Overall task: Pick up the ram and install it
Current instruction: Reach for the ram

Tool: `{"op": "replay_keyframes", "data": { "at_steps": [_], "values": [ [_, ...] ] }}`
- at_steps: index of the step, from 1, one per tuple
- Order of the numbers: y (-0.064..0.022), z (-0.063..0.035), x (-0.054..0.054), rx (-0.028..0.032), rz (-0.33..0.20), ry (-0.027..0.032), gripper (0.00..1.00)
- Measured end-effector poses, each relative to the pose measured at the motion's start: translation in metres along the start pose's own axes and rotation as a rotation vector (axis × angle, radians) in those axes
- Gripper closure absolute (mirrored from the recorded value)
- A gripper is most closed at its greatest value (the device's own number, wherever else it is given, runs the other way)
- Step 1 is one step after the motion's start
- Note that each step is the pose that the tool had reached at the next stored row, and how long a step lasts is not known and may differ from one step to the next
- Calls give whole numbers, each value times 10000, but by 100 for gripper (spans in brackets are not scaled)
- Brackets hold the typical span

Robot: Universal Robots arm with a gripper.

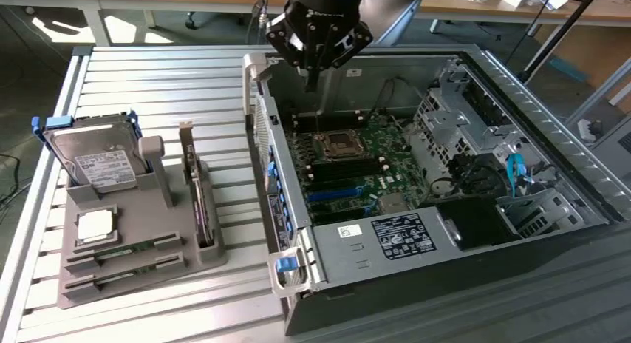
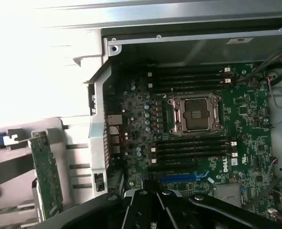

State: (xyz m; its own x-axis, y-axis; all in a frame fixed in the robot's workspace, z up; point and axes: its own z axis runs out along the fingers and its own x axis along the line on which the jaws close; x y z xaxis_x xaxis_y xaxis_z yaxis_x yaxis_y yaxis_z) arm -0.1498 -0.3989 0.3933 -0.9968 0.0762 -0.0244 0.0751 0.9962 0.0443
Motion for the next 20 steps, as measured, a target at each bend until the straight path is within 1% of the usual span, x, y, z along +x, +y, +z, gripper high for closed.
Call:
{"op": "replay_keyframes", "data": {
  "at_steps": [2,5,9,12,13,15,16,17,20],
  "values": [
    [-7,-3,89,0,0,0,89],
    [-19,-7,251,0,1,0,89],
    [-30,-11,401,-1,1,-1,89],
    [-40,-15,536,-1,1,-1,89],
    [-47,-18,620,0,1,0,89],
    [-57,-20,751,-1,1,-2,89],
    [-59,-21,785,-1,1,-1,89],
    [-66,-25,874,1,-1,0,89],
    [-79,-29,1043,-1,0,-1,89]
  ]
}}
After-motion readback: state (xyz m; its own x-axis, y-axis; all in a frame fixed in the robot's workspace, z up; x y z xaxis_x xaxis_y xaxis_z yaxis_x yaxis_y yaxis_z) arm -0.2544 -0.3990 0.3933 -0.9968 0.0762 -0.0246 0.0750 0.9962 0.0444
